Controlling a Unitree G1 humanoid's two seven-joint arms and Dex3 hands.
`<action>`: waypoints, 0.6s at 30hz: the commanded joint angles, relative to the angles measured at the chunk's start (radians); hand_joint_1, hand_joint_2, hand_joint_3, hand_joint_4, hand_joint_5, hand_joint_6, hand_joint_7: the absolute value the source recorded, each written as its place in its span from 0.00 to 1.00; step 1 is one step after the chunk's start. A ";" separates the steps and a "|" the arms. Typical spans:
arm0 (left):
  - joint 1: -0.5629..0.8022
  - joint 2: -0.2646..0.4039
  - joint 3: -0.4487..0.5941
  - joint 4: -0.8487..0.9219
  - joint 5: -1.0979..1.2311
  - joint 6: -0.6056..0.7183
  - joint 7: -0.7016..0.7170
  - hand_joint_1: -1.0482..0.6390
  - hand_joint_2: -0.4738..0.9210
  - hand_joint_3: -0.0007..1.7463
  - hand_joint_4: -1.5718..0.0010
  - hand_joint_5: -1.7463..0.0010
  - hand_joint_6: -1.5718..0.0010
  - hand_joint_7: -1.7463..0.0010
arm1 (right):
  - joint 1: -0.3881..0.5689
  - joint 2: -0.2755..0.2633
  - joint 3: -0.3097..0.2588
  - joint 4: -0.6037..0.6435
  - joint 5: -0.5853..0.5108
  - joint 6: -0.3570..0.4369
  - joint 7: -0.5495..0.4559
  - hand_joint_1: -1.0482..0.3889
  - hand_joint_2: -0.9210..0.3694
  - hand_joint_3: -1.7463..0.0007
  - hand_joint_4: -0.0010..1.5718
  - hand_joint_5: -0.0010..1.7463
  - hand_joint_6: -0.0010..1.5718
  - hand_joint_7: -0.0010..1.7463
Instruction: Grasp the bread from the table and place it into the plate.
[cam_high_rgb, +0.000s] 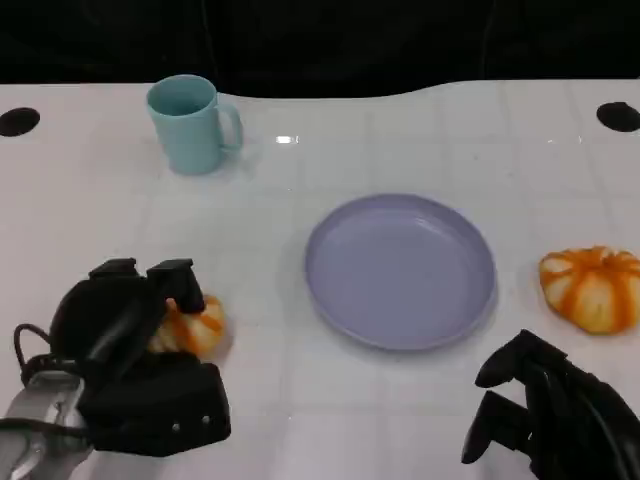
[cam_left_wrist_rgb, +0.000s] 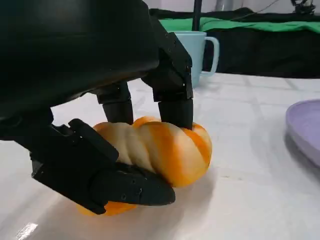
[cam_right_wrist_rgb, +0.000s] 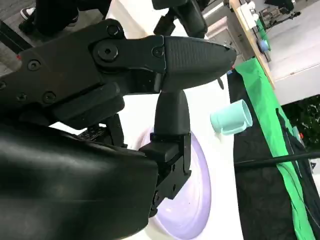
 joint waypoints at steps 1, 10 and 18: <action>-0.013 0.000 0.016 -0.091 -0.013 0.035 -0.038 0.49 0.80 0.49 0.45 0.00 0.59 0.00 | -0.007 -0.005 -0.009 0.012 -0.003 -0.013 -0.004 0.37 0.00 0.71 0.40 1.00 0.25 0.97; -0.061 -0.027 0.043 -0.207 -0.062 0.083 -0.136 0.49 0.86 0.36 0.47 0.00 0.62 0.00 | -0.013 -0.005 -0.015 0.029 0.014 -0.014 0.010 0.36 0.00 0.72 0.41 1.00 0.26 0.97; -0.133 -0.060 0.056 -0.191 -0.112 0.087 -0.181 0.51 0.75 0.57 0.46 0.00 0.58 0.00 | -0.014 -0.001 -0.018 0.029 0.017 -0.008 0.007 0.37 0.00 0.72 0.41 1.00 0.26 0.97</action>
